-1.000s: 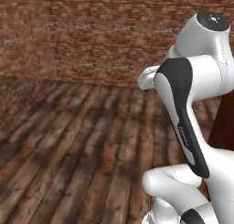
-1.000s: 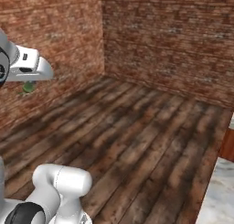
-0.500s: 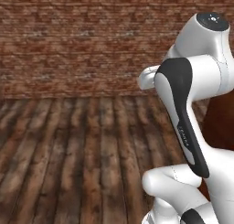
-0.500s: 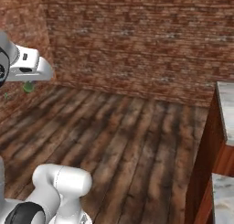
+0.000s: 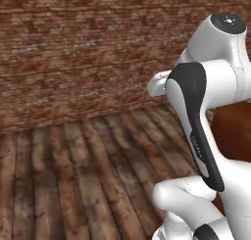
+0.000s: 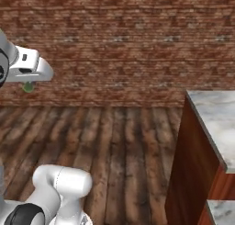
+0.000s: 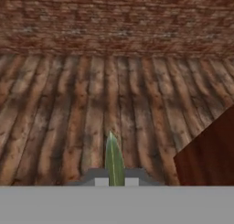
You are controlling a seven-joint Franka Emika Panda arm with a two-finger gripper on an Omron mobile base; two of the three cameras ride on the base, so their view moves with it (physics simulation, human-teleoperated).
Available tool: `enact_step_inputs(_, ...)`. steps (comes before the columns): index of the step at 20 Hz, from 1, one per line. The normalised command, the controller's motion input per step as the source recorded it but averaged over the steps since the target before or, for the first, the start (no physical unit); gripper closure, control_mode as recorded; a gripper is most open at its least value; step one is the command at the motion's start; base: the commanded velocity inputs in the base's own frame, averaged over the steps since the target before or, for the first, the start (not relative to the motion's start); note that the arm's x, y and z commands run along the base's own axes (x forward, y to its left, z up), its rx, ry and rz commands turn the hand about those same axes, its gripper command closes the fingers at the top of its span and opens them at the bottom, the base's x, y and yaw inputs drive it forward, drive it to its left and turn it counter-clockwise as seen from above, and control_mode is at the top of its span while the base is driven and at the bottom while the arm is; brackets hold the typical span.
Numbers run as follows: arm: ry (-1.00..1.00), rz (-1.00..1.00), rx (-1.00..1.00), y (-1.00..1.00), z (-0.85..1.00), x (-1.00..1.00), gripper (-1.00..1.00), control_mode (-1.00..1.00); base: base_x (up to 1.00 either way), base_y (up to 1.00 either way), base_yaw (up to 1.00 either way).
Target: There is a bowl on the dining counter. Grab a lemon wedge from the fridge and place it in the bowl. Then get the liquor bottle and glass cup from the cabinet and place them next to the bowl.
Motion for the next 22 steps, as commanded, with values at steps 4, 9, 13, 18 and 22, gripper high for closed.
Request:
enact_step_inputs(4,0.0,0.0,0.0,0.0,0.0,0.0,1.0,1.0,1.0,0.37,-0.49)
enact_step_inputs(9,0.0,0.0,0.0,0.0,0.0,0.0,1.0,1.0,1.0,0.4,-0.49)
enact_step_inputs(13,0.0,0.0,0.0,0.0,0.0,0.0,1.0,1.0,0.93,0.48,-0.48)
enact_step_inputs(18,0.0,0.0,0.0,0.0,0.0,0.0,1.0,1.0,0.89,0.49,-0.48)
enact_step_inputs(22,0.0,0.0,0.0,0.0,0.0,0.0,1.0,1.0,0.91,0.46,-0.5)
